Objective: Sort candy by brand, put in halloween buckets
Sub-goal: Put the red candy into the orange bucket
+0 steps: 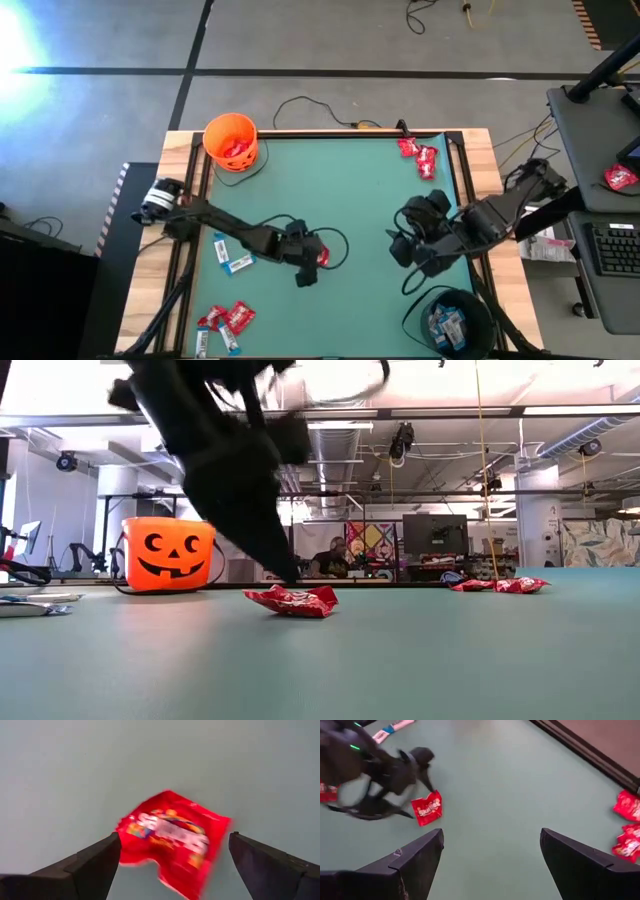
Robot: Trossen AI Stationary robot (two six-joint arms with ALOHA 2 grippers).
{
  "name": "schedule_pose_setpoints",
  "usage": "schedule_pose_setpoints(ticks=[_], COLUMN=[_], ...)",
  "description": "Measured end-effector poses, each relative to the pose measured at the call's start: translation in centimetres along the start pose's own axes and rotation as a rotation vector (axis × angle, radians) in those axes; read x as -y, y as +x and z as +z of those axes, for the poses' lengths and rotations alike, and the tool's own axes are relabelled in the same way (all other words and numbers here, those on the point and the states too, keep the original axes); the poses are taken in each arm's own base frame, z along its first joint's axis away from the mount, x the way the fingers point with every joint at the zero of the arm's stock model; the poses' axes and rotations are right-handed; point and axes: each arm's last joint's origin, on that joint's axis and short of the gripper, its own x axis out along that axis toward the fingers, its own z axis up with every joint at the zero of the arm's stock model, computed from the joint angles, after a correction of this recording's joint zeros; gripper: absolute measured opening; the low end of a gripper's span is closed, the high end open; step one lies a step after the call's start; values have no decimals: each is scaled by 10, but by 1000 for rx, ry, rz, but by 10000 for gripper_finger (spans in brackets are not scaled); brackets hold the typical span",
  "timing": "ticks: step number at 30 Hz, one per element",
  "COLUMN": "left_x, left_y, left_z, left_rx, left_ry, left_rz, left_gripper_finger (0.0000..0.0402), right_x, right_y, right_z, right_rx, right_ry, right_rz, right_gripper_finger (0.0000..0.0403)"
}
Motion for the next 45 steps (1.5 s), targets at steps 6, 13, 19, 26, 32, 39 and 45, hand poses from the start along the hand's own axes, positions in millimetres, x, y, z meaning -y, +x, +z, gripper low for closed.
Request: schedule_pose_setpoints(ticks=[6, 13, 19, 26, 32, 39, 45], left_x=[-3, -7, -8, -10, -12, -20, -48], left_y=[30, 49, 49, 49, 50, 26, -26], left_z=[-4, -11, -12, -13, -12, -8, 8], left_rx=[-31, -103, -105, -109, -104, -135, -123], left_ry=[76, 43, 33, 30, 26, -4, -24], left_rz=[-17, -65, -46, -10, 8, 14, 118], left_gripper_finger=[351, 348, 348, 307, 242, 187, 150], right_x=[-10, -17, -14, -6, 1, 13, 20], right_y=[-2, -2, -4, -12, -18, -28, -34], right_z=[-11, -18, -17, -13, -10, -5, -2], right_rx=[-7, -8, -7, 3, 12, 32, 51], right_ry=[28, 21, 18, 29, 16, 22, 17], right_rz=[13, 15, 24, 51, 71, 100, 114], right_gripper_finger=[325, 325, 325, 325, 325, 325, 325])
